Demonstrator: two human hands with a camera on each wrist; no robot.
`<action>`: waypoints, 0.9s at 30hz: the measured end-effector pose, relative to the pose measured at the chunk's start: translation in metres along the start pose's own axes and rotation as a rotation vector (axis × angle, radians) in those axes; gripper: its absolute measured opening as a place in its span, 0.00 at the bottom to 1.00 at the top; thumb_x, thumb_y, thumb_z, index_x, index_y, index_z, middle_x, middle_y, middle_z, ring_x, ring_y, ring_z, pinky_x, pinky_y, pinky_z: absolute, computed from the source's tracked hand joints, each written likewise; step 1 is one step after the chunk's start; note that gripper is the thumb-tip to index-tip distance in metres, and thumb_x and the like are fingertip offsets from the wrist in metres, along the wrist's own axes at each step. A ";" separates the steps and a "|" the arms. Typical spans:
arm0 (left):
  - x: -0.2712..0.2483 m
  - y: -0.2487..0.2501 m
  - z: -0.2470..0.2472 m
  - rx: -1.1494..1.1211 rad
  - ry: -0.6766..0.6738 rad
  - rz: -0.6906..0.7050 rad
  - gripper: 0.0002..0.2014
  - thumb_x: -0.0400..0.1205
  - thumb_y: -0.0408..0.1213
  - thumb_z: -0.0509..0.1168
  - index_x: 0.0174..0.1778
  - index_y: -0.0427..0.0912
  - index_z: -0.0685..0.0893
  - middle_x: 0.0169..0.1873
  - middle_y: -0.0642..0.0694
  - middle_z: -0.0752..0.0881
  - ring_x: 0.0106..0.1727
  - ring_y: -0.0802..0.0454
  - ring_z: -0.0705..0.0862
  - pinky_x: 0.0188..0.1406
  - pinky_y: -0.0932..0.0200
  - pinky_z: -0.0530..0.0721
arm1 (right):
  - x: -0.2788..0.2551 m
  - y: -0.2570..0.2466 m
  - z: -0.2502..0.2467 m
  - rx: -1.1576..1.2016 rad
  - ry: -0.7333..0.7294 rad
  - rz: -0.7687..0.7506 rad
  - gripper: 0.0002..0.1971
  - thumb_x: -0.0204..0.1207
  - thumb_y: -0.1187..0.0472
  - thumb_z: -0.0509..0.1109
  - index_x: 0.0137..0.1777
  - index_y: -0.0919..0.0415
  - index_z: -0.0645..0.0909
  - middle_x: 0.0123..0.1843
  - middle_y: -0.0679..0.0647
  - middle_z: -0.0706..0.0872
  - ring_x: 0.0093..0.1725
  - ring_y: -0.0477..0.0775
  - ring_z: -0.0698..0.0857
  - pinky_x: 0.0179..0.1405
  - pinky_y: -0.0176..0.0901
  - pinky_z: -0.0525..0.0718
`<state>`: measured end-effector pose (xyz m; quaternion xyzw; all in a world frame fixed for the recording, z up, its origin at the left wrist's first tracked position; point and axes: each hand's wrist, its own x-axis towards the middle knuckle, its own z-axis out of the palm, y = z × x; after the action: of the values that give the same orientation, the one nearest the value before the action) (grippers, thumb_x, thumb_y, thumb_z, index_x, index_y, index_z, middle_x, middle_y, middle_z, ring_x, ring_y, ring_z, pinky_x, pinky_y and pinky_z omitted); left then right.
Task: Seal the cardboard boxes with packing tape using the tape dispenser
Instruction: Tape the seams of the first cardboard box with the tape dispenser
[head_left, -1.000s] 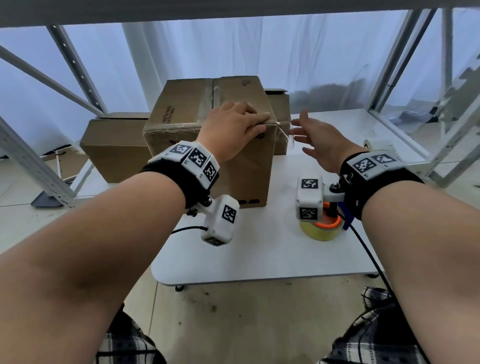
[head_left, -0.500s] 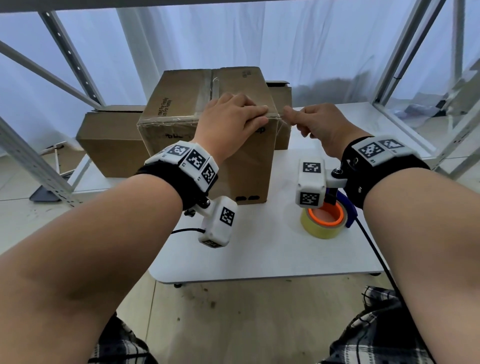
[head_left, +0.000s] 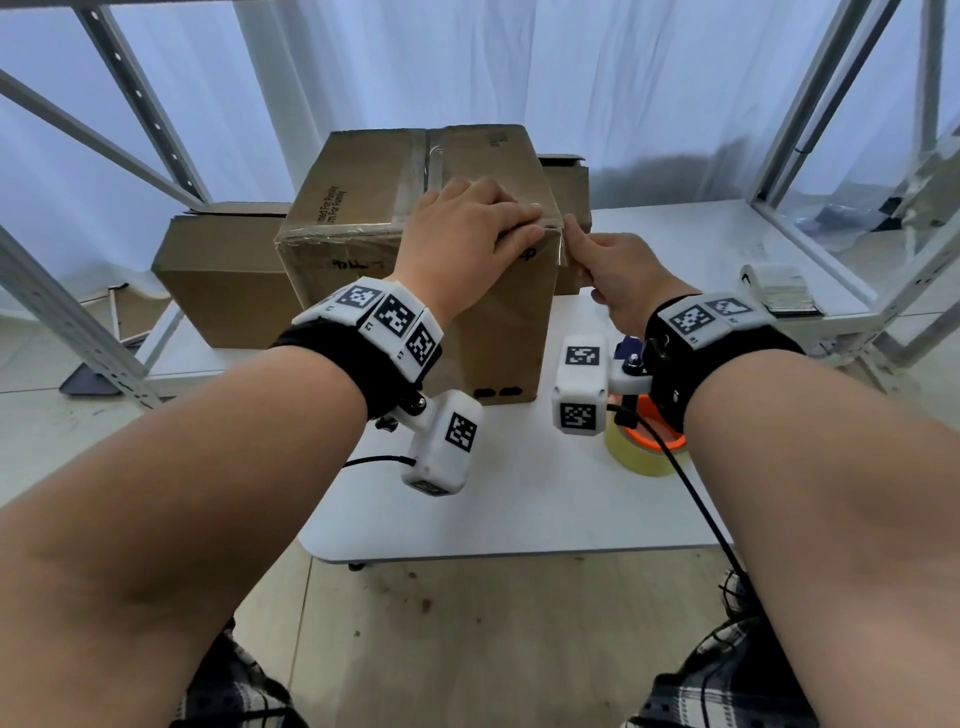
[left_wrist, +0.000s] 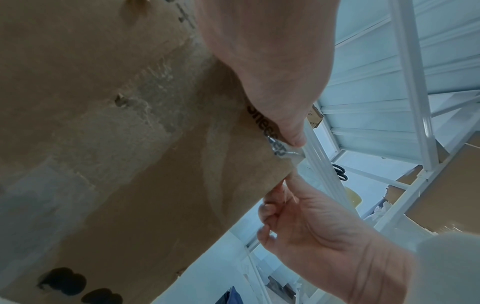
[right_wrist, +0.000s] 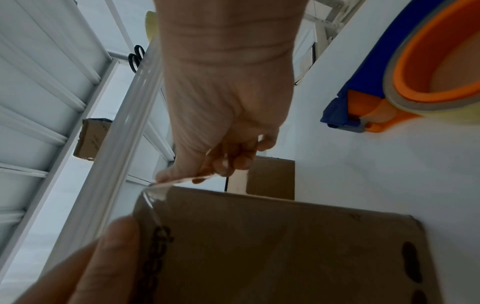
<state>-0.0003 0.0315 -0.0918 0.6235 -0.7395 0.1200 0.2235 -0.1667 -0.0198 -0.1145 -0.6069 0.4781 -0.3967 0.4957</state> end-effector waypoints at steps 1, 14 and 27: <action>0.000 0.000 0.000 0.001 0.000 0.000 0.20 0.85 0.57 0.54 0.69 0.58 0.80 0.62 0.55 0.82 0.65 0.48 0.75 0.62 0.52 0.69 | 0.000 0.002 0.002 0.008 0.006 0.013 0.23 0.80 0.44 0.66 0.27 0.56 0.72 0.25 0.49 0.73 0.25 0.44 0.71 0.24 0.28 0.67; -0.001 0.000 -0.002 -0.020 -0.010 0.012 0.20 0.85 0.56 0.54 0.69 0.57 0.80 0.61 0.54 0.82 0.65 0.48 0.75 0.62 0.53 0.68 | -0.005 -0.020 -0.021 -0.263 0.229 -0.302 0.10 0.80 0.52 0.68 0.44 0.58 0.84 0.37 0.46 0.83 0.37 0.40 0.79 0.42 0.35 0.79; -0.007 0.001 -0.008 -0.046 -0.075 0.001 0.20 0.87 0.51 0.55 0.73 0.54 0.76 0.71 0.52 0.78 0.72 0.47 0.74 0.72 0.50 0.69 | -0.025 -0.025 0.003 -0.598 -0.087 -0.234 0.19 0.64 0.54 0.77 0.52 0.64 0.84 0.45 0.57 0.88 0.47 0.57 0.86 0.50 0.52 0.85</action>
<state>0.0009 0.0412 -0.0879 0.6220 -0.7502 0.0794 0.2098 -0.1651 0.0060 -0.0906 -0.7930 0.4786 -0.2666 0.2666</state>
